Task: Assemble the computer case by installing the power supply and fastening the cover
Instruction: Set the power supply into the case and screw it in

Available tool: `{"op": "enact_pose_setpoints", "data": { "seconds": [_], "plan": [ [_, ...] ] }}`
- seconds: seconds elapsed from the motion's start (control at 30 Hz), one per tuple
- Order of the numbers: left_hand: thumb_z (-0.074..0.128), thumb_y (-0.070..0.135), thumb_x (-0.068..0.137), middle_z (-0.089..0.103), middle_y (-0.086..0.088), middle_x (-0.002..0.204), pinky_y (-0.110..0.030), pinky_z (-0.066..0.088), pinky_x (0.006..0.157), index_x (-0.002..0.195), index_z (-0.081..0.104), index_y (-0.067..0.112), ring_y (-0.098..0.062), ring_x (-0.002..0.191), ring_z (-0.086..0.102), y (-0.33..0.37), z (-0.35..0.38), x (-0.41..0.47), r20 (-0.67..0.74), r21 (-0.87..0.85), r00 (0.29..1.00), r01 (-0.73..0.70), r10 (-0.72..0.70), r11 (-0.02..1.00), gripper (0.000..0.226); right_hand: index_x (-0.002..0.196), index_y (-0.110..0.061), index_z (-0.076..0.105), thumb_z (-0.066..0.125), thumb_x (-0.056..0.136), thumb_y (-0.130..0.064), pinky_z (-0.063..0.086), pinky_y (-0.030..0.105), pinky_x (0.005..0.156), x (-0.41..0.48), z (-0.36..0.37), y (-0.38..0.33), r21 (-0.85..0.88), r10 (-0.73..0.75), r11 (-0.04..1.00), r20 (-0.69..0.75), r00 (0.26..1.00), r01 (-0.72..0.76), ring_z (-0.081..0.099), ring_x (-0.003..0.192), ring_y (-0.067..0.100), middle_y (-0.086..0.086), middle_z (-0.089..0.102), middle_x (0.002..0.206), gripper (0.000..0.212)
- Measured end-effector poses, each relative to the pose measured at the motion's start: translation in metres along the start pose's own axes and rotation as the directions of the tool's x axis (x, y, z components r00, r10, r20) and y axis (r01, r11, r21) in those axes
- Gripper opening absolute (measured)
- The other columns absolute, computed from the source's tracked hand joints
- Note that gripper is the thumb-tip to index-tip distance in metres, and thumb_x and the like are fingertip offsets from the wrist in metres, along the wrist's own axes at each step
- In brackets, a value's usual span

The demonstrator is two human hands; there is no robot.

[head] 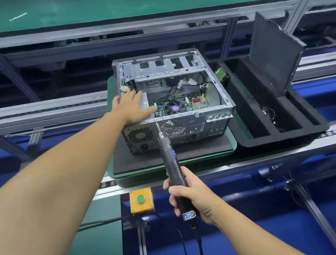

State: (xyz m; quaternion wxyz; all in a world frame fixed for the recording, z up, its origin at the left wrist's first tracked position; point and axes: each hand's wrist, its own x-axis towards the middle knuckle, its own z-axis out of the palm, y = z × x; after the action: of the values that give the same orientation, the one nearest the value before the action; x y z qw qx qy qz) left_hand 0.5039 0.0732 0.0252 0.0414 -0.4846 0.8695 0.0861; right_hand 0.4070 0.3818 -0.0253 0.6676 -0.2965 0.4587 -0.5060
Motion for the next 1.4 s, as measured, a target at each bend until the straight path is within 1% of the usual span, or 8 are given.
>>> {"op": "enact_pose_setpoints", "data": {
  "seconds": [0.07,0.2,0.47,0.57,0.67,1.07,1.23,1.4],
  "plan": [
    [0.027,0.091,0.077,0.015,0.0,0.165,-0.055,0.004,0.118,0.159,0.013,0.026,-0.02,0.152,0.01,0.003,0.004,0.002,-0.042,0.015,0.999,0.02,-0.02,1.0,0.105,0.115,-0.009,0.049,0.077,0.077,-0.024,0.051,0.031,0.048,0.001,0.003,0.005,-0.003,0.006,1.0,-0.004,1.0,-0.006,0.057,0.063,0.02,0.004,0.063,0.097,0.05],
    [0.034,0.078,0.076,0.028,-0.003,0.158,-0.057,0.016,0.114,0.156,0.021,0.027,-0.023,0.146,0.021,0.007,0.012,0.001,-0.15,0.037,0.988,0.048,-0.042,0.998,0.096,0.113,-0.016,0.053,0.079,0.081,-0.028,0.049,0.031,0.048,0.006,0.009,0.013,0.005,0.047,0.999,-0.03,0.998,-0.047,0.055,0.062,0.021,0.009,0.058,0.09,0.043],
    [0.035,0.077,0.068,0.042,-0.002,0.147,-0.056,0.022,0.109,0.149,0.035,0.029,-0.022,0.137,0.033,0.009,0.012,0.0,-0.239,0.018,0.97,0.046,-0.04,0.999,0.094,0.109,-0.017,0.055,0.078,0.082,-0.025,0.049,0.031,0.047,0.014,0.015,0.009,0.04,0.083,0.996,-0.055,0.995,-0.081,0.051,0.062,0.025,0.01,0.059,0.084,0.036],
    [0.034,0.078,0.066,0.044,-0.002,0.145,-0.055,0.023,0.108,0.148,0.036,0.029,-0.022,0.136,0.034,0.009,0.011,-0.001,-0.25,0.014,0.967,0.048,-0.043,0.999,0.095,0.114,-0.014,0.053,0.078,0.081,-0.025,0.05,0.031,0.047,0.016,0.016,0.006,0.051,0.105,0.993,-0.06,0.993,-0.102,0.052,0.062,0.023,0.009,0.059,0.082,0.043],
    [0.034,0.077,0.067,0.044,-0.003,0.144,-0.055,0.023,0.108,0.148,0.037,0.029,-0.022,0.135,0.034,0.009,0.01,-0.002,-0.251,0.015,0.967,0.047,-0.042,0.999,0.094,0.113,-0.014,0.052,0.076,0.083,-0.023,0.049,0.031,0.046,0.018,0.017,0.005,0.054,0.118,0.992,-0.058,0.991,-0.115,0.051,0.062,0.023,0.007,0.06,0.077,0.04],
    [0.035,0.076,0.068,0.044,-0.002,0.145,-0.053,0.024,0.106,0.148,0.037,0.028,-0.022,0.135,0.034,0.009,0.011,-0.003,-0.268,0.009,0.963,0.04,-0.036,0.999,0.093,0.114,-0.011,0.051,0.074,0.085,-0.019,0.05,0.029,0.045,0.017,0.02,0.002,0.066,0.103,0.993,-0.07,0.992,-0.098,0.057,0.062,0.016,0.001,0.061,0.079,0.038],
    [0.034,0.074,0.067,0.044,-0.002,0.144,-0.05,0.024,0.102,0.147,0.037,0.029,-0.02,0.134,0.033,0.009,0.011,-0.002,-0.267,0.014,0.963,0.051,-0.045,0.999,0.092,0.113,-0.019,0.052,0.072,0.085,-0.021,0.05,0.029,0.046,0.016,0.023,-0.001,-0.067,0.088,0.993,-0.122,0.989,-0.097,0.057,0.058,0.015,0.005,0.059,0.082,0.034],
    [0.034,0.074,0.067,0.044,-0.002,0.144,-0.05,0.023,0.1,0.147,0.038,0.029,-0.02,0.134,0.034,0.009,0.012,-0.002,-0.27,0.012,0.962,0.051,-0.046,0.999,0.092,0.108,-0.027,0.049,0.069,0.09,-0.022,0.053,0.029,0.05,0.017,0.024,0.003,-0.334,0.008,0.939,-0.211,0.978,-0.079,0.057,0.055,0.012,0.005,0.057,0.085,0.028]
  ]
}}
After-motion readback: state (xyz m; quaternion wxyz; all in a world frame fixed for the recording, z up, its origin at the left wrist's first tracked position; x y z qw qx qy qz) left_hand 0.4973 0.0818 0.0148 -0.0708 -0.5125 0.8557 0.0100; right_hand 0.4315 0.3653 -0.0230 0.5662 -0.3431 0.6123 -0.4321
